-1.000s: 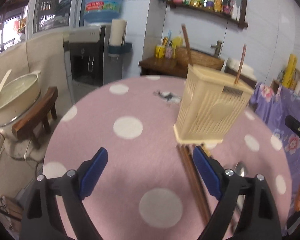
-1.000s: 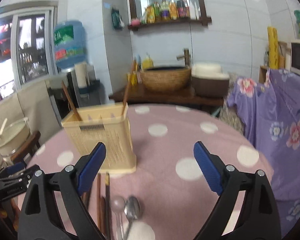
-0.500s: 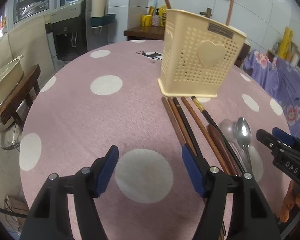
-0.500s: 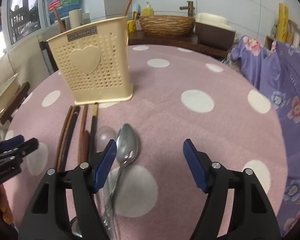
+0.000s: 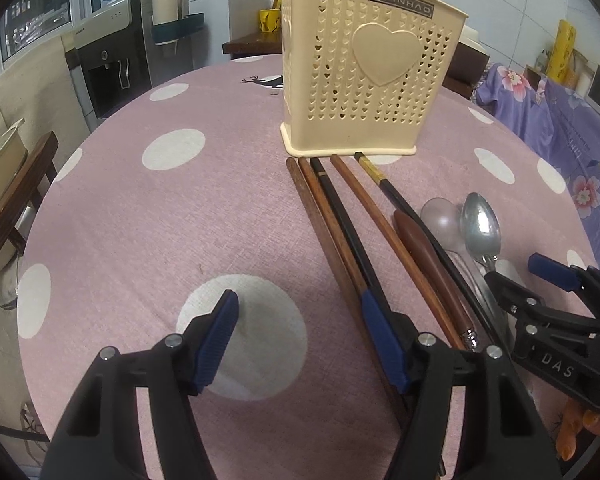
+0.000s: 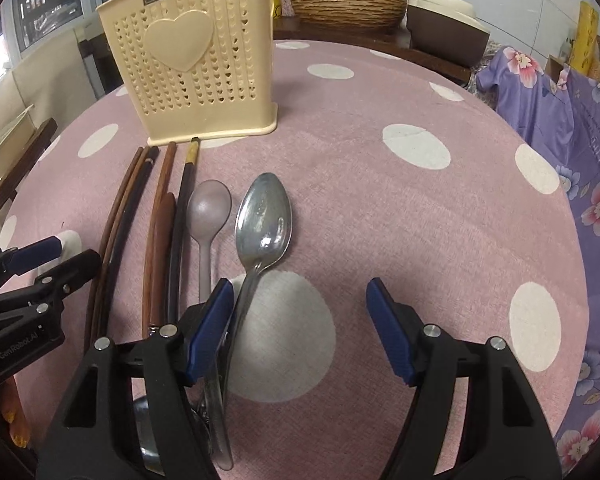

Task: Organize utensils
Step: 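Move the right tool to the large metal spoon and grasp its bowl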

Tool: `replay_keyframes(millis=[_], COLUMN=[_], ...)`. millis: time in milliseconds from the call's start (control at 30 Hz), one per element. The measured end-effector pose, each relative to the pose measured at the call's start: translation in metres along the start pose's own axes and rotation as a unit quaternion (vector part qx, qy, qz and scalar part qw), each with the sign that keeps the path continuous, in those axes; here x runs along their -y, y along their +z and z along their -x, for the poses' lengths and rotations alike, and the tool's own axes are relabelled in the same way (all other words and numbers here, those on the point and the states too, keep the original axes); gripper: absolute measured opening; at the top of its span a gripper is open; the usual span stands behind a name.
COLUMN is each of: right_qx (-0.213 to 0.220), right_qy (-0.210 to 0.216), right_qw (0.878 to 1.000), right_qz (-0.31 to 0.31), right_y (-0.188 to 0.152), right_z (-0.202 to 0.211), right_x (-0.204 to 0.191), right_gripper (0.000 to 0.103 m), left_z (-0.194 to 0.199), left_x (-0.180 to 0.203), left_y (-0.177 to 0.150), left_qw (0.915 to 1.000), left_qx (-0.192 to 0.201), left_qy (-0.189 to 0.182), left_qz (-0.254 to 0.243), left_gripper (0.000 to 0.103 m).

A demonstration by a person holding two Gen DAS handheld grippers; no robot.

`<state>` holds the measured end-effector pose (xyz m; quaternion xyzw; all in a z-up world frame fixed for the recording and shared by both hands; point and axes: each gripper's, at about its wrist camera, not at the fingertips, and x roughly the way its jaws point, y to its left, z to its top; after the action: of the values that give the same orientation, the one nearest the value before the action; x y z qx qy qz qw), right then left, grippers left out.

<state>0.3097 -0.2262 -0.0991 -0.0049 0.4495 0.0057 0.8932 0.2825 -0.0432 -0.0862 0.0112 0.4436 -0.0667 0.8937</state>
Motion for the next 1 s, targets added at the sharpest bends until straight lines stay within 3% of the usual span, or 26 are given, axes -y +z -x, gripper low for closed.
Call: replay_keyframes(millis=[200, 367, 400, 500, 667, 767, 900, 1000], right_qx=[-0.002, -0.017, -0.021, -0.027, -0.029, -0.031, -0.021, -0.015], right_qy=[-0.003, -0.004, -0.004, 0.044, 0.02, -0.029, -0.026, -0.014], right_qw=[1.0, 1.0, 1.0, 0.997, 0.997, 0.998, 0.999, 1.0], right_qz=[0.009, -0.002, -0.014, -0.062, -0.073, -0.048, -0.018, -0.001], right_y=[0.0, -0.001, 0.0, 0.001, 0.002, 0.003, 0.014, 0.03], right_z=[0.002, 0.004, 0.004, 0.006, 0.005, 0.001, -0.004, -0.013], right_x=[0.0, 0.036, 0.046, 0.069, 0.06, 0.042, 0.028, 0.032], right_gripper=[0.07, 0.069, 0.065, 0.062, 0.062, 0.062, 0.042, 0.033], left_z=[-0.003, 0.004, 0.004, 0.005, -0.002, -0.006, -0.009, -0.01], left_x=[-0.001, -0.029, -0.038, -0.055, -0.058, -0.052, -0.045, -0.046], left_y=[0.002, 0.001, 0.001, 0.006, 0.016, 0.022, 0.027, 0.027], left_qw=[1.0, 0.9998, 0.9995, 0.9985, 0.9965, 0.9965, 0.9975, 0.9973], left_qx=[-0.004, -0.014, -0.018, -0.013, -0.018, -0.018, -0.02, -0.021], left_qy=[0.004, -0.006, 0.004, 0.01, -0.007, -0.012, -0.01, -0.012], left_qz=[-0.007, 0.015, 0.027, 0.053, 0.082, 0.081, 0.067, 0.069], left_gripper=[0.066, 0.066, 0.066, 0.066, 0.066, 0.066, 0.066, 0.066])
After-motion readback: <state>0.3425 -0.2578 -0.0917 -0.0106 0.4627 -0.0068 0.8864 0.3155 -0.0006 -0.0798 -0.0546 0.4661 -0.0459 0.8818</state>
